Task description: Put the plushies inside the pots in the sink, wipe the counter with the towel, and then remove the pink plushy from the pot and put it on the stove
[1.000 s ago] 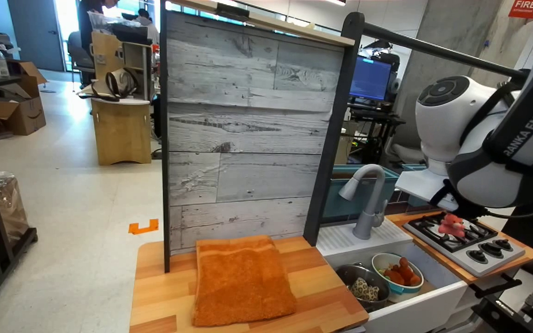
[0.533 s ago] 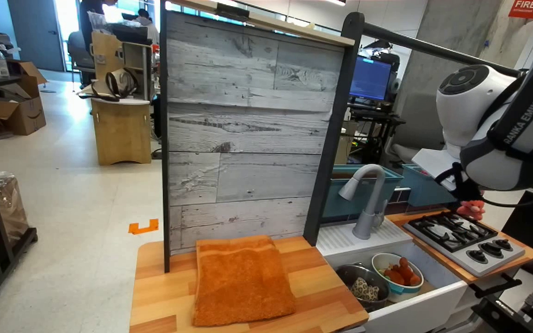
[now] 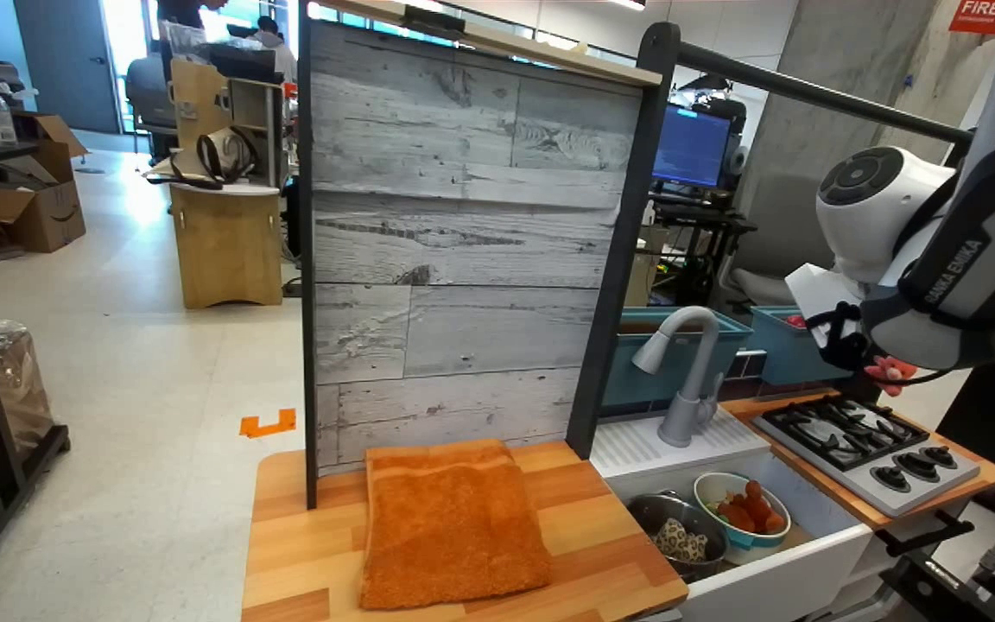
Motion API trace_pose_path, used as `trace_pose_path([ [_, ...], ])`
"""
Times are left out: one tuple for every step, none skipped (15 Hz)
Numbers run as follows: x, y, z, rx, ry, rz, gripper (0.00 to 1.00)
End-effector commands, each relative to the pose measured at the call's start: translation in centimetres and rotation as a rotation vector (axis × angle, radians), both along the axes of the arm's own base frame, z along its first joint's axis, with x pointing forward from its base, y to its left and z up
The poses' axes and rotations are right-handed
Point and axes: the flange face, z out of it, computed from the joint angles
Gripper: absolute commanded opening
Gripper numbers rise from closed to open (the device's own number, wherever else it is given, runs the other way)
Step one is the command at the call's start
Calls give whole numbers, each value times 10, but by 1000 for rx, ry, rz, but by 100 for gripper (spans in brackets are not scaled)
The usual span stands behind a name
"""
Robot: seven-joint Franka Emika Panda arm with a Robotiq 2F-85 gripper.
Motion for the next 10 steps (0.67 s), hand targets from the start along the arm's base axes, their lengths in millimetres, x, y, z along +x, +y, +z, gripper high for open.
trace_pose_path([
  [11,0,-7,-71,-150,-92,32],
  [4,-2,-7,-22,-68,-51,16],
  [6,-1,-10,-32,-93,-64,22],
  [7,-1,-12,-39,-106,-68,31],
  [8,0,-13,-43,-114,-70,33],
  [8,0,-14,-45,-117,-72,33],
  [8,-1,-13,-46,-120,-73,33],
  [8,-1,-12,-46,-122,-73,58],
  [2,17,-9,25,-35,28,60],
  [-6,34,-3,36,-35,78,66],
])
